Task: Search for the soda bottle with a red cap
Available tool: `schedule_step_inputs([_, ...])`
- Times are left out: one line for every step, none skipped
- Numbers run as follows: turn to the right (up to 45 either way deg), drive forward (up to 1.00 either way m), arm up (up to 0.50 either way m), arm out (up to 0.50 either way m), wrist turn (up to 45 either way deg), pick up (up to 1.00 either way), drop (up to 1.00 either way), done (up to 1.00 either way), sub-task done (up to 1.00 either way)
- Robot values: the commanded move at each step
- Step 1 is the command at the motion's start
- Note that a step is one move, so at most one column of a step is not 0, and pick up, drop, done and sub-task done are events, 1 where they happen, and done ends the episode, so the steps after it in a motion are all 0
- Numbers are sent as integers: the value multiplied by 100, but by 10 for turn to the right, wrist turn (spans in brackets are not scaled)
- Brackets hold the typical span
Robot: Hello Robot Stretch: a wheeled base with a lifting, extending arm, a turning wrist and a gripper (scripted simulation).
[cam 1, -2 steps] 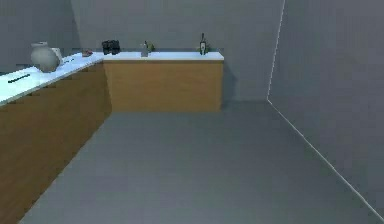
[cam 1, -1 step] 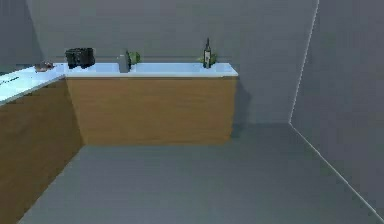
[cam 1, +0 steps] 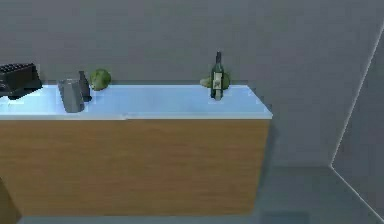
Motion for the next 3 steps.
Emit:
schedule_step_inputs([0, 55, 0, 0, 0, 0, 0, 0, 0])
schedule_step_inputs([-420, 0, 0, 0, 0, 0, 0, 0, 0])
schedule_step_inputs([0, 0, 0, 0, 0, 0, 0, 100, 0])
